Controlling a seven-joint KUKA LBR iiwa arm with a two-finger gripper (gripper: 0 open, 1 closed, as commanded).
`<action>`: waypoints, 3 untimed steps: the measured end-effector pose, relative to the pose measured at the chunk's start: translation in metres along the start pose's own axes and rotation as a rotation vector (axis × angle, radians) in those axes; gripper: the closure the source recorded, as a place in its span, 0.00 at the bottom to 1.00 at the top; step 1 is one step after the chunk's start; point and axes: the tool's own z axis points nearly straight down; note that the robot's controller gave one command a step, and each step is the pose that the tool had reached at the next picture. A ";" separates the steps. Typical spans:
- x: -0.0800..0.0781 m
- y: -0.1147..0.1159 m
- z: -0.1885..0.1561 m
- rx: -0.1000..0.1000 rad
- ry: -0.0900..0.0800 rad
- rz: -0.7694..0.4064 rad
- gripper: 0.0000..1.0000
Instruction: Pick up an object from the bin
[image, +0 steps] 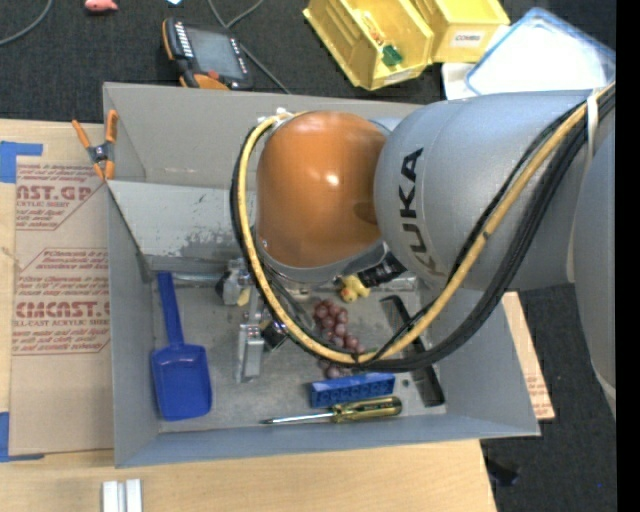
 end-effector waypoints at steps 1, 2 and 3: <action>-0.002 -0.001 -0.004 -0.001 -0.007 0.002 0.00; -0.002 -0.006 0.009 -0.005 -0.017 -0.029 0.00; -0.003 -0.066 0.074 -0.002 -0.010 0.023 0.00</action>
Offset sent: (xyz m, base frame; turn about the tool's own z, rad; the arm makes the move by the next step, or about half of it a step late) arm -0.0039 -0.0454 -0.1028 -0.1615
